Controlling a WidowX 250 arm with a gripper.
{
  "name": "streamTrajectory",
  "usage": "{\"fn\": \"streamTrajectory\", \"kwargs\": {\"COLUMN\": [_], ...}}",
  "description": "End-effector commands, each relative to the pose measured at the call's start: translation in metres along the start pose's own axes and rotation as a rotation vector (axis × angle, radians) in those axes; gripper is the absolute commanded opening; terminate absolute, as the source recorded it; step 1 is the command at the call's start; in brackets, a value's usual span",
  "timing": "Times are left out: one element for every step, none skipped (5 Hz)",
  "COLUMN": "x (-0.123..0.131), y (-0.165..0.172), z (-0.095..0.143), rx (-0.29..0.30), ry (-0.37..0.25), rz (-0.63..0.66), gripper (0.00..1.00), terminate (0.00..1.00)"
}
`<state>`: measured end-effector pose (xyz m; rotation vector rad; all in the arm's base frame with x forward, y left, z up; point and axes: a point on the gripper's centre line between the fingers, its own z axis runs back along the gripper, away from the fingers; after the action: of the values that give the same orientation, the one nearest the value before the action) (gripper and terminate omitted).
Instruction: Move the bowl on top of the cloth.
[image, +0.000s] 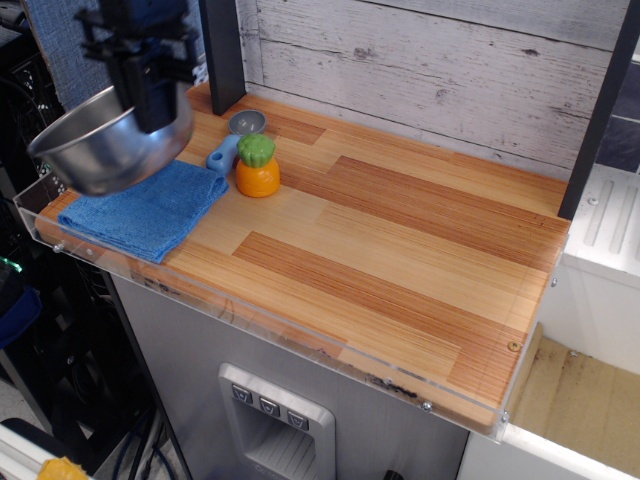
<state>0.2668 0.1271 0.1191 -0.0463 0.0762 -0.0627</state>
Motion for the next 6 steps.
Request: {"fn": "streamTrajectory", "kwargs": {"x": [0.003,0.012,0.021,0.021,0.019,0.014], "y": [0.026,0.029,0.023,0.015,0.005,-0.004], "z": [-0.023,-0.030,-0.026,-0.021,-0.007,0.008], "rx": [0.021,0.015,0.038,0.012,0.035,0.049], "ry": [0.057,0.071,0.062,0.048,0.006,-0.039], "rz": [0.069,0.071,0.062,0.041,-0.001,-0.031], "gripper": [0.00,0.00,0.00,1.00,1.00,1.00], "terminate": [0.00,0.00,0.00,0.00,0.00,0.00]}}
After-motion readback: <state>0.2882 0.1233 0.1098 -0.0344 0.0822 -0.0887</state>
